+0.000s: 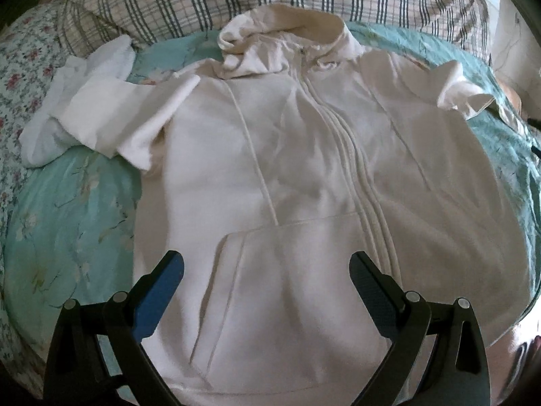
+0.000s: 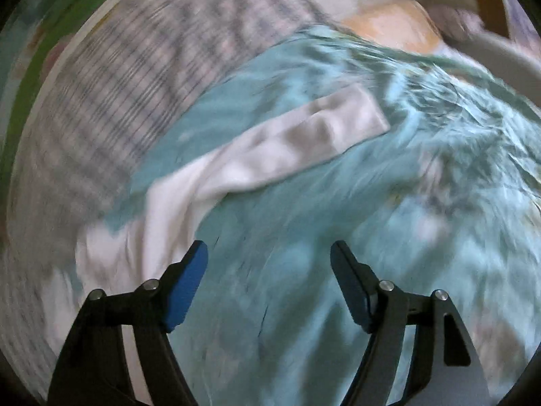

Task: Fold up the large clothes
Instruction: 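Grasp the hoodie sleeve cuff with the right gripper and lift it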

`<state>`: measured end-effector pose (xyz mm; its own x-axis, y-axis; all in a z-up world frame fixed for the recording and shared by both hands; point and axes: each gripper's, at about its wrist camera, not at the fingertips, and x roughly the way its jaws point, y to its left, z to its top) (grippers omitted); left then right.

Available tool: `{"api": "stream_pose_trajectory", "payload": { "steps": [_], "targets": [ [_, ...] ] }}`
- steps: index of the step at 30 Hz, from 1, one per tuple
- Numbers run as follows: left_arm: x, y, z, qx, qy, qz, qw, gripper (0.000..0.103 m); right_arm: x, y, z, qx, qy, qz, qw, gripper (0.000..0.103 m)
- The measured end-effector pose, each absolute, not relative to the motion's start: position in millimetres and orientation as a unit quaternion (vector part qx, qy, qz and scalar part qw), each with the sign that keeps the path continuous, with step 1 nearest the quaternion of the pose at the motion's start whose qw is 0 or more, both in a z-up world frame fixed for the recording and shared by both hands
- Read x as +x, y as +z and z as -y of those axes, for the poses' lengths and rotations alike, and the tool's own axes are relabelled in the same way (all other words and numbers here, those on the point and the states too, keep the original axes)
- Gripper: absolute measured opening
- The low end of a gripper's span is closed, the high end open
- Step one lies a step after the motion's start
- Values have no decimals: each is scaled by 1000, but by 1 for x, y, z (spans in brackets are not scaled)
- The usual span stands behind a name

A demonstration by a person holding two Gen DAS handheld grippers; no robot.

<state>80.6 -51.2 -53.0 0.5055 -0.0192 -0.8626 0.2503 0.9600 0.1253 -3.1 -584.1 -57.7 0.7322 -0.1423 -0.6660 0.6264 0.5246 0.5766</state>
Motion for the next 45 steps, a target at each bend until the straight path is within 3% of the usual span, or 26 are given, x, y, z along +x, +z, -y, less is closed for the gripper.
{"api": "stream_pose_trajectory", "payload": {
  "steps": [7, 10, 12, 14, 19, 27, 39, 45],
  "targets": [
    [101, -67, 75, 132, -80, -501, 852, 99, 15, -100, 672, 518, -263, -245, 776, 68],
    [109, -70, 83, 130, -87, -505, 849, 99, 22, -94, 684, 500, -276, -237, 786, 62],
    [113, -72, 86, 130, -92, -509, 846, 99, 32, -93, 691, 485, -282, -250, 789, 28],
    [116, -72, 90, 127, -98, -509, 846, 99, 37, -89, 695, 477, -275, -258, 794, 10],
    [116, -71, 90, 118, -111, -505, 848, 99, 53, -47, 657, 415, -205, -241, 853, 8],
    [109, -67, 62, 78, -117, -502, 853, 99, 112, 3, 491, 348, 17, -273, 897, 7],
    [121, -72, -8, -55, -176, -506, 842, 99, 221, -79, 238, 389, 227, -414, 791, 7],
    [140, -80, -19, -80, -191, -509, 836, 99, 229, -110, 179, 369, 253, -466, 763, 10]
  ]
}}
